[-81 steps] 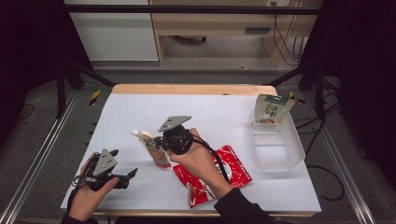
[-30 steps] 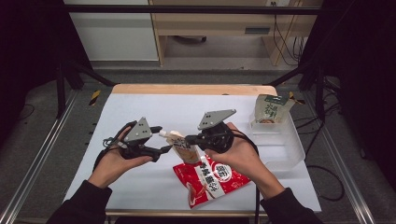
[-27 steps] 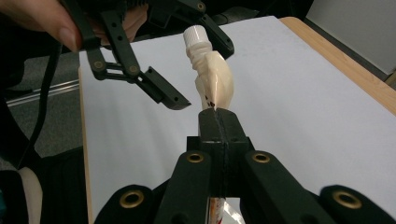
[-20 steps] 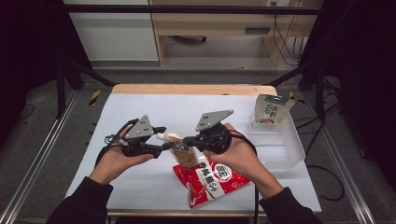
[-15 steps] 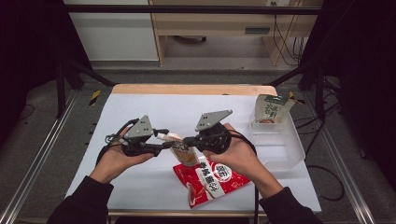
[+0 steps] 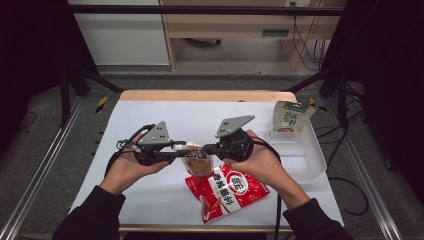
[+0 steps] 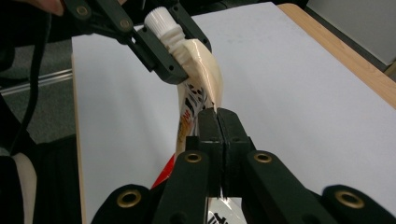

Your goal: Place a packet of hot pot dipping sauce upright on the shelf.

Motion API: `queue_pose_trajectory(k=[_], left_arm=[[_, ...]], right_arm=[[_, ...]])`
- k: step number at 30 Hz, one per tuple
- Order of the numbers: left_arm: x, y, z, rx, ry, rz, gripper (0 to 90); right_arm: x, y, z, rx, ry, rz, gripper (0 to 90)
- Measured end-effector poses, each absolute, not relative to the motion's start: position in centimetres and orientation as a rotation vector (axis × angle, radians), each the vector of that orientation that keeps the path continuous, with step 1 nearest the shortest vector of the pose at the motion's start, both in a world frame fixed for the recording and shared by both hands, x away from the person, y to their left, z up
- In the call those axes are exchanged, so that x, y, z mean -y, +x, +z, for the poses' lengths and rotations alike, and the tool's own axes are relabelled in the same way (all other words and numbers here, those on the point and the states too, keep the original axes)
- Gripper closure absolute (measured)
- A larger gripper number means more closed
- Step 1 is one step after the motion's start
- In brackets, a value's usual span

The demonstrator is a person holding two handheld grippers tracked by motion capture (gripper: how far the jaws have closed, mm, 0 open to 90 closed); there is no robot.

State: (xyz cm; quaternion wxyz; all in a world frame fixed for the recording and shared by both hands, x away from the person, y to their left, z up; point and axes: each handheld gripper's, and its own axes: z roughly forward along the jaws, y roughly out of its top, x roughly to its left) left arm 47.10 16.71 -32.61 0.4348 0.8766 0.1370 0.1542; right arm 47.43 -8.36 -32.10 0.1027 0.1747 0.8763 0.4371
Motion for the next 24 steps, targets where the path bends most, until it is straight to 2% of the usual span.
queue_pose_trajectory(k=[7,11,14,15,18,19,20,21,24], left_arm=[[-15.9,47.0,-31.7,-0.313,2.204,0.398,72.7],[-15.6,47.0,-31.4,-0.295,2.221,0.406,72.8],[-15.5,47.0,-31.4,-0.289,2.234,0.410,72.8],[-15.5,47.0,-31.4,-0.289,2.234,0.410,72.8],[-15.4,47.1,-31.4,-0.285,2.241,0.417,72.8],[-15.4,47.1,-31.4,-0.285,2.241,0.417,72.8],[-15.3,47.1,-31.4,-0.277,2.247,0.415,72.8],[-15.3,47.1,-31.4,-0.277,2.247,0.415,72.8],[-15.1,47.1,-31.5,-0.269,2.256,0.411,72.8]], right_arm=[[8.4,47.6,-31.8,-2.605,0.476,1.202,87.6],[8.4,47.8,-31.5,-2.616,0.458,1.154,83.4],[8.5,47.8,-31.3,-2.607,0.418,1.077,72.6],[8.5,47.8,-31.3,-2.607,0.418,1.077,72.6],[8.2,47.7,-31.3,-2.593,0.345,1.001,57.2],[8.2,47.7,-31.3,-2.593,0.345,1.001,57.2],[8.0,47.7,-31.3,-2.588,0.299,0.969,50.4],[8.0,47.7,-31.3,-2.588,0.299,0.969,50.4],[7.4,47.9,-31.3,-2.606,0.248,0.892,41.3]])
